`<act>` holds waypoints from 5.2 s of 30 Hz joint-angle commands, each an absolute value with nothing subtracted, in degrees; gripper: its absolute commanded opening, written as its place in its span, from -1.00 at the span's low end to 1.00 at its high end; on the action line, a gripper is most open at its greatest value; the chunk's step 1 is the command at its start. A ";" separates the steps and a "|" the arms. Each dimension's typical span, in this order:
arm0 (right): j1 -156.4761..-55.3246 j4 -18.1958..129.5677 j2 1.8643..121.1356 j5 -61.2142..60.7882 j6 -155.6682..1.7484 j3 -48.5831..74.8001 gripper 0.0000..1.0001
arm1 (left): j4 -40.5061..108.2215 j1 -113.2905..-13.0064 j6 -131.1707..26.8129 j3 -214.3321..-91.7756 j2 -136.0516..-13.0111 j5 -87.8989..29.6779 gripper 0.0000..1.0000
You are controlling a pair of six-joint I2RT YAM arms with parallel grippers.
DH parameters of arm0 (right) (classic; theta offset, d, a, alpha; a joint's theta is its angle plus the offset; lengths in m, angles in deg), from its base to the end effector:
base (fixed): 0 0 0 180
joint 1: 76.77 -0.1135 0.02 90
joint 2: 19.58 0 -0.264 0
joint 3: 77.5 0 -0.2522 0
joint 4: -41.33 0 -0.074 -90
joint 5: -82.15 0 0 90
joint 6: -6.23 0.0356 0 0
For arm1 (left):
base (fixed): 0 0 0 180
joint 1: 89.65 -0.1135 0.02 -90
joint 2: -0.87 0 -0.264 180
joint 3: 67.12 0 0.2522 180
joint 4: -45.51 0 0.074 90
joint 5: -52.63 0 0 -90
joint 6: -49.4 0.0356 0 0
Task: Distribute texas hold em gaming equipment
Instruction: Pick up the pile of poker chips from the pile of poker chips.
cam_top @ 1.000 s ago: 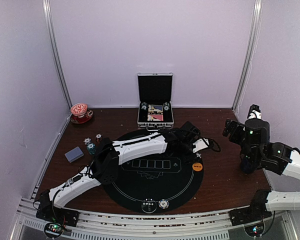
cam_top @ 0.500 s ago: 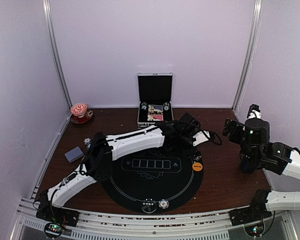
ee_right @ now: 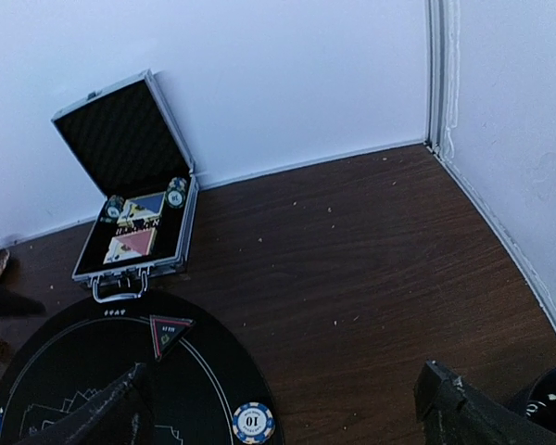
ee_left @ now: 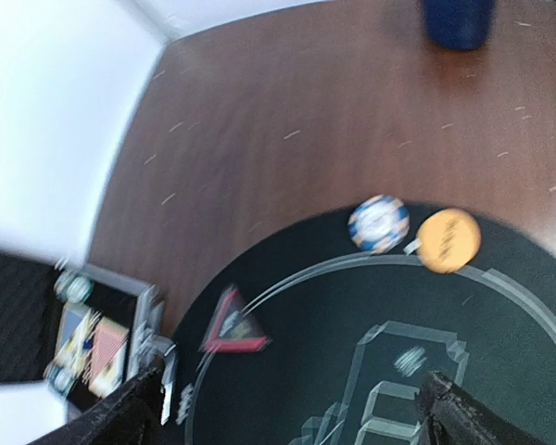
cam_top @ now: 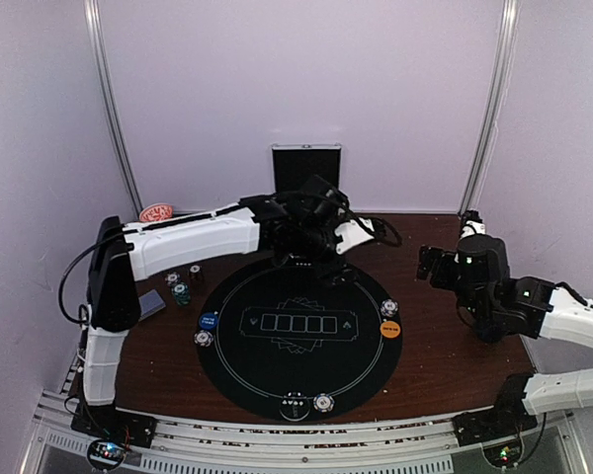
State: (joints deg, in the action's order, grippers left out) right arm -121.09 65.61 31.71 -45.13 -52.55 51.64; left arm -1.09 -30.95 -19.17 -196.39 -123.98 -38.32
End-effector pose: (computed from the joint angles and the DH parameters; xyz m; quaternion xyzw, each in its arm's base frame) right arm 0.1582 0.1243 0.2748 0.0803 0.8123 0.1003 0.5689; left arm 0.2621 -0.4299 0.2760 0.5858 0.7018 -0.1223 0.3865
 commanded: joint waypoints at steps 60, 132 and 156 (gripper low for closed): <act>-141.89 63.18 56.16 -45.72 -58.55 45.21 1.00 | 8.19 -79.98 -12.44 -136.64 -89.42 -26.12 0.84; -142.81 63.09 56.62 -47.42 -58.59 45.09 1.00 | 8.50 -80.77 -13.44 -137.44 -93.11 -25.58 -0.32; -142.93 63.14 57.50 -48.26 -58.55 44.94 1.00 | 5.87 -80.71 -11.46 -136.88 -85.74 -21.13 -0.63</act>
State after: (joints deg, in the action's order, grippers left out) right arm -142.60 63.39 57.19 -46.35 -58.37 44.78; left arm 7.07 -80.24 -13.11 -137.13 -89.43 -24.95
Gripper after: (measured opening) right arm 0.997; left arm 0.394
